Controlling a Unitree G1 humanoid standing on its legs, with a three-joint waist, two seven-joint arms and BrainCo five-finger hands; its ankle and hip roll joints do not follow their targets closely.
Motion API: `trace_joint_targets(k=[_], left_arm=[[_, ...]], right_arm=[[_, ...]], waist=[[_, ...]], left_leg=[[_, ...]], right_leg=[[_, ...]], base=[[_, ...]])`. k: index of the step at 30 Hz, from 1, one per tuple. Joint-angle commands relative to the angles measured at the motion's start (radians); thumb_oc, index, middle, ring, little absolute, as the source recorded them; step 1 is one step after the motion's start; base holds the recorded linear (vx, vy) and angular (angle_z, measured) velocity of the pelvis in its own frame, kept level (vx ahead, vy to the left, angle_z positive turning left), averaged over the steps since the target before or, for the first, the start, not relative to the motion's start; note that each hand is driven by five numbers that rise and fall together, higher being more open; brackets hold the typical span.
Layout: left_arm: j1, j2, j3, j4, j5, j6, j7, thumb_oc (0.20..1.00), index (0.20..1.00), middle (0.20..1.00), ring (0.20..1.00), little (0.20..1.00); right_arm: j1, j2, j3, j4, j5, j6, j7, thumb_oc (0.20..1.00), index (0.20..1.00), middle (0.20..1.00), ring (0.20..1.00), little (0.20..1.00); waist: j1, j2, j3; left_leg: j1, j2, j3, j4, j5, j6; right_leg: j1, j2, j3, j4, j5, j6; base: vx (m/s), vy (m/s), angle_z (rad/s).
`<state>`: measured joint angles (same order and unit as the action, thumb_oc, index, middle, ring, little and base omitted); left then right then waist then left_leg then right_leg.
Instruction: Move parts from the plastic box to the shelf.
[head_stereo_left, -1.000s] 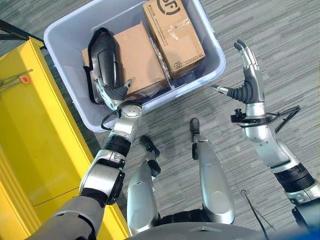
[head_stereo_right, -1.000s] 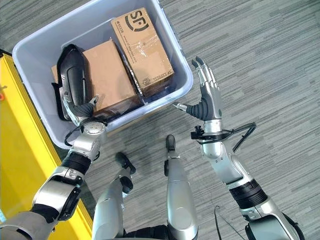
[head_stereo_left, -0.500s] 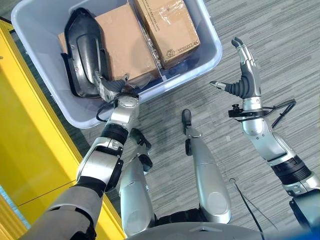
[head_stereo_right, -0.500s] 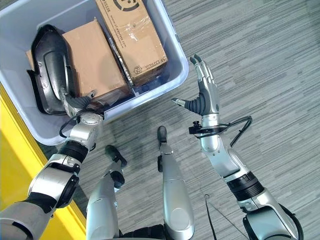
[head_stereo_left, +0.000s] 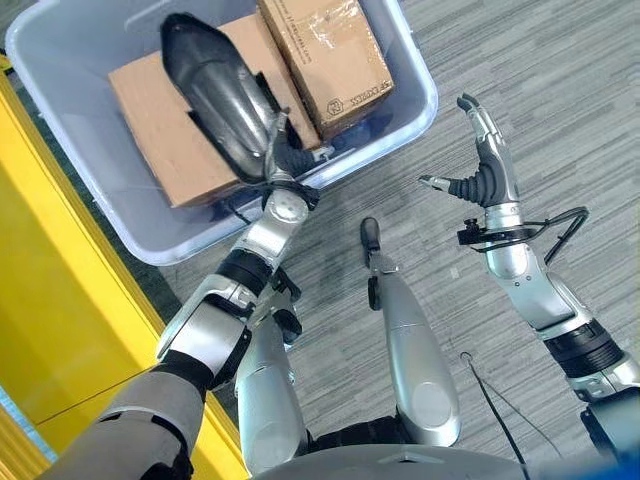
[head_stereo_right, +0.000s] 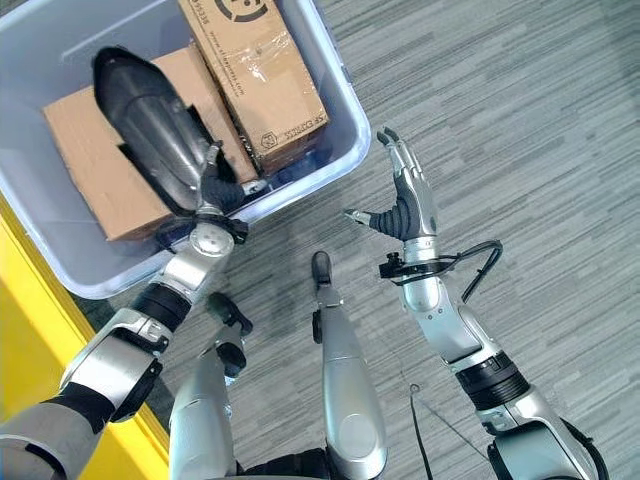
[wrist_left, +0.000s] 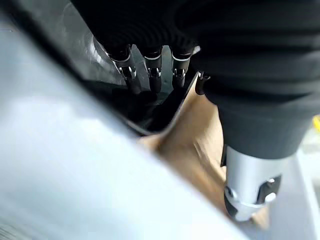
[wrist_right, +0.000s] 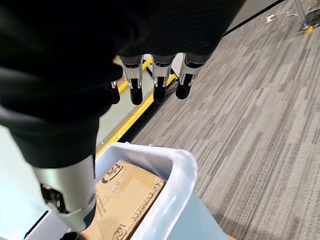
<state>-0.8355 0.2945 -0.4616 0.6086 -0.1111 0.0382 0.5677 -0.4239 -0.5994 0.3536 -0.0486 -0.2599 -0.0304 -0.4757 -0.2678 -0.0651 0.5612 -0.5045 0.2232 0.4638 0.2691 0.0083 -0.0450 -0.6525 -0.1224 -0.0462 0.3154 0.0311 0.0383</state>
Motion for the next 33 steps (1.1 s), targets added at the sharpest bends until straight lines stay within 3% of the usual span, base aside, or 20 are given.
trace_joint_targets(k=[1, 5, 7, 11, 18, 20, 21, 24, 25, 26, 27, 33], left_arm=[[0.038, -0.013, 0.017, -0.033, 0.075, -0.062, 0.047, 1.0, 1.0, 1.0, 1.0, 1.0], [0.05, 0.006, -0.001, -0.118, 0.19, -0.05, 0.12, 1.0, 1.0, 1.0, 1.0, 1.0], [0.041, 0.025, 0.004, -0.148, 0.262, -0.104, 0.18, 1.0, 1.0, 1.0, 1.0, 1.0], [0.034, 0.075, 0.025, -0.267, 0.426, -0.132, 0.276, 1.0, 1.0, 1.0, 1.0, 1.0], [0.011, 0.13, 0.079, -0.376, 0.569, -0.22, 0.473, 1.0, 1.0, 1.0, 1.0, 1.0], [0.001, 0.138, 0.104, -0.413, 0.575, -0.246, 0.514, 1.0, 1.0, 1.0, 1.0, 1.0], [0.0, 0.137, 0.107, -0.416, 0.557, -0.25, 0.512, 1.0, 1.0, 1.0, 1.0, 1.0], [0.008, 0.091, 0.124, -0.364, 0.32, -0.18, 0.488, 1.0, 1.0, 1.0, 1.0, 1.0], [0.041, 0.039, 0.138, -0.298, 0.105, -0.178, 0.382, 1.0, 1.0, 1.0, 1.0, 1.0], [0.062, -0.001, 0.148, -0.252, 0.011, -0.145, 0.327, 1.0, 1.0, 1.0, 1.0, 1.0], [0.074, -0.024, 0.149, -0.22, -0.028, -0.1, 0.293, 1.0, 1.0, 1.0, 1.0, 1.0], [0.086, -0.075, 0.17, -0.029, -0.179, -0.077, 0.306, 1.0, 1.0, 1.0, 1.0, 1.0]], right_arm=[[0.024, 0.009, -0.047, -0.064, -0.034, -0.064, 0.001, 1.0, 1.0, 1.0, 1.0, 1.0], [0.044, 0.014, -0.037, -0.071, -0.028, -0.05, -0.006, 1.0, 1.0, 1.0, 1.0, 1.0], [0.054, 0.014, -0.034, -0.064, -0.023, -0.063, -0.017, 1.0, 1.0, 1.0, 1.0, 1.0], [0.077, 0.012, -0.027, -0.065, -0.02, -0.07, -0.032, 1.0, 1.0, 1.0, 1.0, 1.0], [0.096, 0.016, 0.002, -0.063, -0.01, -0.065, -0.073, 1.0, 1.0, 1.0, 1.0, 1.0], [0.089, 0.021, 0.014, -0.059, -0.013, -0.059, -0.087, 1.0, 1.0, 1.0, 1.0, 1.0], [0.088, 0.022, 0.017, -0.058, -0.013, -0.057, -0.09, 1.0, 1.0, 1.0, 1.0, 1.0], [0.066, 0.046, 0.048, -0.033, -0.018, -0.024, -0.092, 1.0, 1.0, 1.0, 1.0, 1.0], [0.067, 0.055, 0.061, -0.017, -0.023, -0.007, -0.079, 1.0, 1.0, 1.0, 1.0, 1.0], [0.064, 0.064, 0.063, 0.0, -0.028, -0.011, -0.077, 1.0, 1.0, 1.0, 1.0, 1.0], [0.062, 0.074, 0.063, 0.01, -0.036, -0.014, -0.074, 1.0, 1.0, 1.0, 1.0, 1.0], [0.05, 0.072, 0.057, 0.014, -0.017, -0.014, -0.064, 1.0, 1.0, 1.0, 1.0, 1.0]], waist=[[0.015, -0.018, -0.041], [0.027, -0.017, -0.041], [0.032, -0.02, -0.041], [0.051, -0.019, -0.041], [0.075, -0.02, -0.041], [0.082, -0.023, -0.041], [0.084, -0.024, -0.041], [0.097, -0.033, -0.041], [0.101, -0.035, -0.041], [0.103, -0.036, -0.041], [0.104, -0.038, -0.041], [0.099, -0.075, -0.041]], left_leg=[[-0.04, 0.018, -0.119, 0.119, -0.084, -0.058], [-0.036, 0.014, -0.125, 0.113, -0.085, -0.058], [-0.032, 0.013, -0.129, 0.112, -0.088, -0.057], [-0.031, 0.005, -0.148, 0.109, -0.089, -0.058], [-0.029, -0.007, -0.171, 0.098, -0.088, -0.057], [-0.046, -0.007, -0.168, 0.09, -0.063, -0.05], [-0.046, -0.007, -0.169, 0.089, -0.063, -0.05], [-0.042, -0.004, -0.182, 0.084, -0.057, -0.053], [-0.026, -0.002, -0.196, 0.09, -0.076, -0.064], [-0.025, -0.001, -0.197, 0.091, -0.075, -0.064], [-0.021, 0.0, -0.197, 0.092, -0.077, -0.062], [-0.02, 0.031, -0.19, 0.095, -0.064, -0.071]], right_leg=[[0.008, 0.0, 0.007, 0.073, -0.092, 0.072], [0.018, -0.004, 0.0, 0.067, -0.092, 0.074], [0.024, -0.006, -0.005, 0.065, -0.094, 0.074], [0.034, -0.013, -0.018, 0.066, -0.098, 0.074], [0.046, -0.019, -0.035, 0.065, -0.102, 0.073], [0.033, -0.021, -0.043, 0.056, -0.082, 0.067], [0.034, -0.021, -0.044, 0.055, -0.082, 0.067], [0.046, -0.017, -0.054, 0.062, -0.087, 0.068], [0.067, -0.012, -0.053, 0.071, -0.112, 0.073], [0.07, -0.009, -0.056, 0.072, -0.114, 0.074], [0.076, -0.006, -0.058, 0.072, -0.116, 0.076], [0.083, 0.014, -0.071, 0.076, -0.113, 0.074]], base=[[0.0, 0.0, 0.0], [0.0, -0.019, 0.01], [0.01, -0.05, 0.05], [0.01, -0.056, 0.01], [-0.01, -0.053, 0.06], [-0.07, -0.072, 0.07], [0.0, -0.074, 0.14], [0.03, -0.082, 0.12], [0.08, -0.046, 0.09], [0.08, -0.054, 0.1], [0.01, -0.073, 0.1], [0.01, -0.083, 0.02]])
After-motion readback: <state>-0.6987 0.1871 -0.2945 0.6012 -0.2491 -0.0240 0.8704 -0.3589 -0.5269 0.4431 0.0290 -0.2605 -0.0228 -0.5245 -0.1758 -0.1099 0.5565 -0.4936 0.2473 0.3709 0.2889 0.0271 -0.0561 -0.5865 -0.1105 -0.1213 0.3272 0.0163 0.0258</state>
